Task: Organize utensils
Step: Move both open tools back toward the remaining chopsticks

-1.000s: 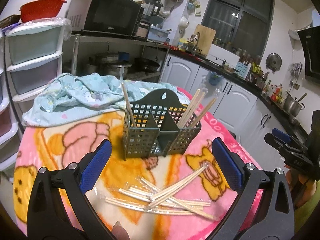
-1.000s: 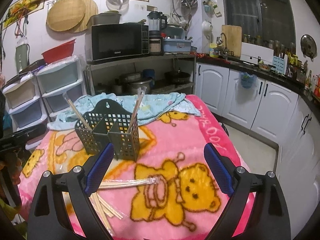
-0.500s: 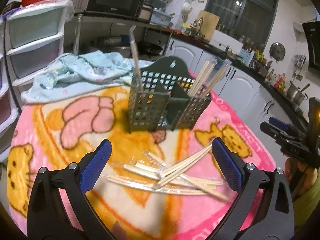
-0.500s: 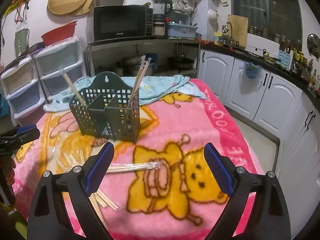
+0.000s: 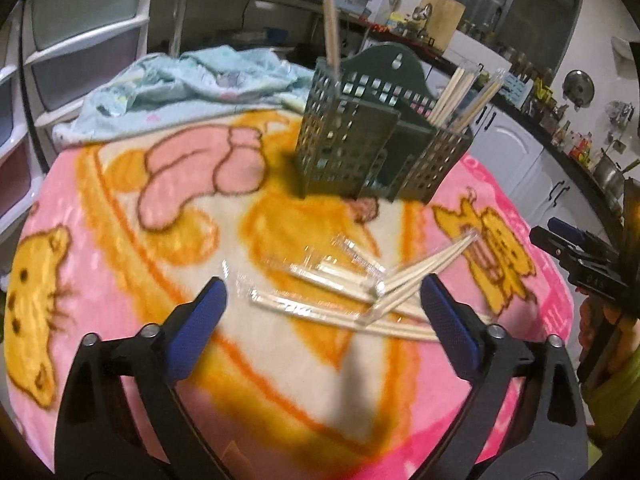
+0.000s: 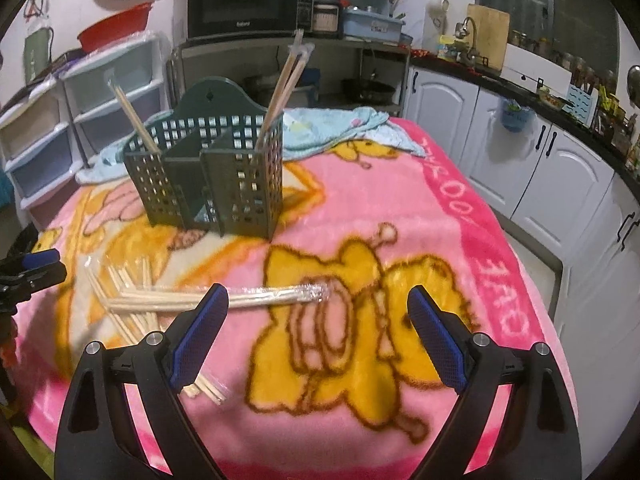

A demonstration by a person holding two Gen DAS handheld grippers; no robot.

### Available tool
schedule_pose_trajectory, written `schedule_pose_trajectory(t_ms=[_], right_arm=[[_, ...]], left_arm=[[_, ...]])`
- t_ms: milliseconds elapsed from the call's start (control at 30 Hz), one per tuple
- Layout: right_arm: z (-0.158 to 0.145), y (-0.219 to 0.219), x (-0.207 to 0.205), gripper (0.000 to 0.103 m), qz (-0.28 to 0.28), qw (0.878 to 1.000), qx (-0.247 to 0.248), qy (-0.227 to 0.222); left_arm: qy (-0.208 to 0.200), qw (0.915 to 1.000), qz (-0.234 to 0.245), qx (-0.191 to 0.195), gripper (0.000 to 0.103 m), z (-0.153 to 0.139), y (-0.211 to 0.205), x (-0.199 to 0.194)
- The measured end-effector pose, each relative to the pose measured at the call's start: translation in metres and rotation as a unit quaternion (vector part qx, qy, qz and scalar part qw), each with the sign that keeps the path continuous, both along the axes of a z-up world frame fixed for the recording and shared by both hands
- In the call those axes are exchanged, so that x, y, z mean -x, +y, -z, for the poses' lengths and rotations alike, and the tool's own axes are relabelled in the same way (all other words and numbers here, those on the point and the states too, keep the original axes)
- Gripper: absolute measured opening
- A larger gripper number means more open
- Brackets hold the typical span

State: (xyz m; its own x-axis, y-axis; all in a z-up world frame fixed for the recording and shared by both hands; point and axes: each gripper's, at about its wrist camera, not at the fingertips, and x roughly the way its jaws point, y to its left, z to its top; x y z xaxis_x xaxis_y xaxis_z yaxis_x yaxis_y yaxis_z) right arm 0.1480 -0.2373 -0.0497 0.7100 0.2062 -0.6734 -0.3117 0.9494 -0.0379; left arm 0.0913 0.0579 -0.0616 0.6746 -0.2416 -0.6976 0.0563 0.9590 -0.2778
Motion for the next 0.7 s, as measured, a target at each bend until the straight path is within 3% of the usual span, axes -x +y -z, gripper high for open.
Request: schedule_pose_trajectory(t_ms=[167,367,533,700], right_arm=[[0.014,0.003,-0.005,0.081,-0.007,1.0,0.007,0.02],[0.023,0.004,-0.014,0.076,-0.009,0.999,0.001,0.036],[0.031,0.003,-0.028,0.065,-0.007,0.998,-0.006,0.054],[0.038,0.003,-0.045,0.054,-0.013,0.996,-0.034,0.079]], left_arm=[[0.018,0.9998,-0.007,0.006,0.077,0.011,0.009,-0.001],[0.054,0.9969,-0.016,0.054,0.065,0.029,0.019,-0.01],[0.071,0.9958,-0.025,0.052,0.065,0.036,0.021,-0.018],[0.071,0.9961,-0.032,0.041,0.056,0.038,0.022,-0.023]])
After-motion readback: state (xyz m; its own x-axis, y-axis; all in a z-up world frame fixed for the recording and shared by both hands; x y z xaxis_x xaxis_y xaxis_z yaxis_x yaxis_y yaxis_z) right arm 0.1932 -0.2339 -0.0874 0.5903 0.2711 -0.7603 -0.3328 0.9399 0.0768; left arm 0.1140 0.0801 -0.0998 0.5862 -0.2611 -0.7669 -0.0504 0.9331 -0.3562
